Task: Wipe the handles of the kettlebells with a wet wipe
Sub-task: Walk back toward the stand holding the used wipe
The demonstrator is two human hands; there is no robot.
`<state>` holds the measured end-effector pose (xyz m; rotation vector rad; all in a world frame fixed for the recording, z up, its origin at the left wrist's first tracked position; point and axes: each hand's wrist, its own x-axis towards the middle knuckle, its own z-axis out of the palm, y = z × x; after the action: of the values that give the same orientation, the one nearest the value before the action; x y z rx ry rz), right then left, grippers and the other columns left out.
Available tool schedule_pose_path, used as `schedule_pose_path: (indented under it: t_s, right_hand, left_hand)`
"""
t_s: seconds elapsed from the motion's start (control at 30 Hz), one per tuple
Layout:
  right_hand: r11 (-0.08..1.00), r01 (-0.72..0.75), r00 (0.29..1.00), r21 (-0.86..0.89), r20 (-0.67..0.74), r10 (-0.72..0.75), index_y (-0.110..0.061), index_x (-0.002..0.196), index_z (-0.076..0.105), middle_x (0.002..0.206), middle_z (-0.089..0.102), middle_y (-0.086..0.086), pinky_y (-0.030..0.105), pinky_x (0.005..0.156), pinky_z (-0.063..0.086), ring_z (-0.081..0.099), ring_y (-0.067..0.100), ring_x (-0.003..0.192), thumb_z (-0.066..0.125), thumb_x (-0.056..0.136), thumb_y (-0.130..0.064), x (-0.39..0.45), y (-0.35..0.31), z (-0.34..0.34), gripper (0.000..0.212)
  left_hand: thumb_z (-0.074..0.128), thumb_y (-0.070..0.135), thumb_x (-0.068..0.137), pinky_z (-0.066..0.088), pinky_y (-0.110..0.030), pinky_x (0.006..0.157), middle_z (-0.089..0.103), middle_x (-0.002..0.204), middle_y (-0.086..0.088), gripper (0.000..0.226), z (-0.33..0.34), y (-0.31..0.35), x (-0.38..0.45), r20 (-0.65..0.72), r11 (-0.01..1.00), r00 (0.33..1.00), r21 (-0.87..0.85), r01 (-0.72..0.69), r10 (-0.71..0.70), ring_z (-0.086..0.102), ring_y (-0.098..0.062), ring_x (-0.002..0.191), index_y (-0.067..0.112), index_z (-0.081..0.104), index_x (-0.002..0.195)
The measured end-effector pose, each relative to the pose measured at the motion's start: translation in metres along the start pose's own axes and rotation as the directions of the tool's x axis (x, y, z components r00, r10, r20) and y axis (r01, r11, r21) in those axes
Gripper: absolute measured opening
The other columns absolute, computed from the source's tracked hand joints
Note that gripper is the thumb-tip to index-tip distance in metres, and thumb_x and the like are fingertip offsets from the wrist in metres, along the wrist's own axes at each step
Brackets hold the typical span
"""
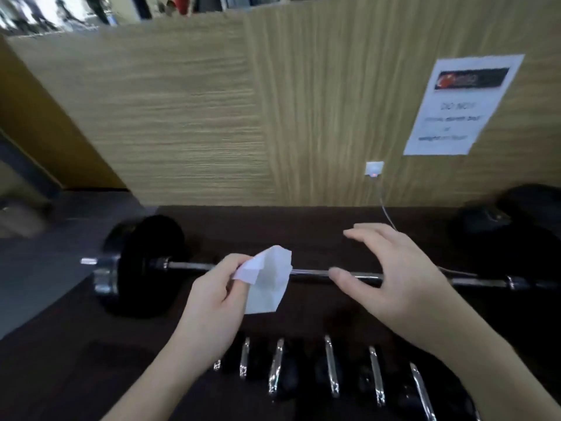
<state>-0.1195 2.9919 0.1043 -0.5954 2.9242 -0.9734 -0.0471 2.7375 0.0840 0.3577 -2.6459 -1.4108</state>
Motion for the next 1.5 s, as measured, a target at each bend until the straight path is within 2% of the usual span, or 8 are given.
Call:
schedule_pose_path:
  t_s: [0.1, 0.27, 0.4, 0.63, 0.87, 1.23, 1.43, 1.5]
  right_hand:
    - [0.995, 0.1, 0.99, 0.015, 0.101, -0.101, -0.036, 0.147, 0.05, 0.151, 0.04, -0.026, 0.03, 0.121, 0.031, 0.036, 0.001, 0.143, 0.058, 0.086, -0.069, 0.042, -0.114, -0.019, 0.069]
    - [0.956, 0.289, 0.941, 0.056, 0.167, -0.294, -0.035, 0.145, 0.052, 0.15, 0.043, -0.025, 0.03, 0.12, 0.032, 0.036, 0.001, 0.142, 0.058, 0.09, -0.067, 0.075, -0.28, -0.048, 0.064]
    - [0.9, 0.431, 0.87, 0.072, 0.234, -0.435, -0.035, 0.145, 0.051, 0.148, 0.043, -0.026, 0.034, 0.119, 0.034, 0.036, 0.001, 0.141, 0.057, 0.091, -0.069, 0.087, -0.384, -0.068, 0.064]
    - [0.791, 0.607, 0.73, 0.074, 0.343, -0.591, -0.037, 0.148, 0.047, 0.152, 0.038, -0.027, 0.029, 0.113, 0.03, 0.032, 0.002, 0.144, 0.053, 0.092, -0.07, 0.089, -0.528, -0.061, 0.064]
    - [0.743, 0.661, 0.654, 0.105, 0.405, -0.639, -0.039, 0.146, 0.047, 0.152, 0.039, -0.027, 0.035, 0.118, 0.035, 0.035, 0.001, 0.142, 0.052, 0.092, -0.073, 0.111, -0.663, 0.036, 0.064]
    - [0.794, 0.583, 0.67, 0.172, 0.452, -0.589, -0.043, 0.143, 0.049, 0.15, 0.045, -0.026, 0.04, 0.114, 0.044, 0.043, 0.004, 0.139, 0.049, 0.086, -0.081, 0.184, -0.867, 0.206, 0.068]
    - [0.824, 0.535, 0.698, 0.185, 0.452, -0.555, -0.044, 0.143, 0.048, 0.149, 0.047, -0.025, 0.041, 0.112, 0.046, 0.046, 0.005, 0.137, 0.048, 0.086, -0.081, 0.271, -0.951, 0.315, 0.069]
    - [0.825, 0.535, 0.701, 0.186, 0.448, -0.555, -0.041, 0.144, 0.049, 0.149, 0.048, -0.023, 0.04, 0.112, 0.046, 0.046, 0.005, 0.137, 0.049, 0.088, -0.078, 0.308, -0.979, 0.352, 0.068]
  left_hand:
    - [0.05, 0.03, 0.106, 0.045, -0.023, 0.06, 0.07, 0.088, 0.003, 0.022, -0.104, 0.035, -0.01, -0.118, 0.998, 0.991, -0.01, 0.055, -0.056, 0.062, -0.018, 0.082, 0.034, 0.07, 0.097]
    - [0.049, 0.03, 0.107, 0.043, -0.017, 0.063, 0.069, 0.088, 0.009, 0.023, -0.256, 0.086, -0.041, -0.317, 0.994, 0.943, 0.005, 0.111, -0.104, 0.06, -0.009, 0.077, 0.036, 0.068, 0.097]
    - [0.047, 0.03, 0.104, 0.047, -0.03, 0.068, 0.069, 0.088, 0.012, 0.023, -0.349, 0.108, -0.075, -0.49, 0.985, 0.857, -0.03, 0.171, -0.163, 0.06, -0.01, 0.079, 0.036, 0.068, 0.097]
    - [0.047, 0.025, 0.104, 0.048, -0.031, 0.071, 0.071, 0.087, 0.011, 0.026, -0.47, 0.104, -0.138, -0.667, 0.953, 0.689, -0.114, 0.281, -0.283, 0.062, -0.01, 0.081, 0.032, 0.07, 0.095]
    - [0.044, 0.023, 0.102, 0.044, -0.029, 0.064, 0.064, 0.072, 0.021, 0.029, -0.604, 0.025, -0.162, -0.735, 0.927, 0.59, -0.144, 0.345, -0.334, 0.056, -0.008, 0.069, 0.029, 0.07, 0.09]
    - [0.045, 0.023, 0.1, 0.043, -0.03, 0.061, 0.06, 0.066, 0.014, 0.026, -0.837, -0.127, -0.118, -0.722, 0.911, 0.602, -0.094, 0.402, -0.34, 0.051, -0.008, 0.064, 0.024, 0.067, 0.087]
    - [0.044, 0.02, 0.1, 0.038, -0.024, 0.056, 0.058, 0.067, 0.007, 0.027, -0.937, -0.224, -0.036, -0.69, 0.896, 0.622, -0.089, 0.435, -0.371, 0.047, -0.009, 0.063, 0.022, 0.066, 0.084]
    - [0.044, 0.018, 0.099, 0.039, -0.026, 0.057, 0.063, 0.075, -0.004, 0.026, -0.974, -0.255, -0.002, -0.687, 0.891, 0.621, -0.087, 0.445, -0.377, 0.048, -0.011, 0.065, 0.02, 0.066, 0.087]
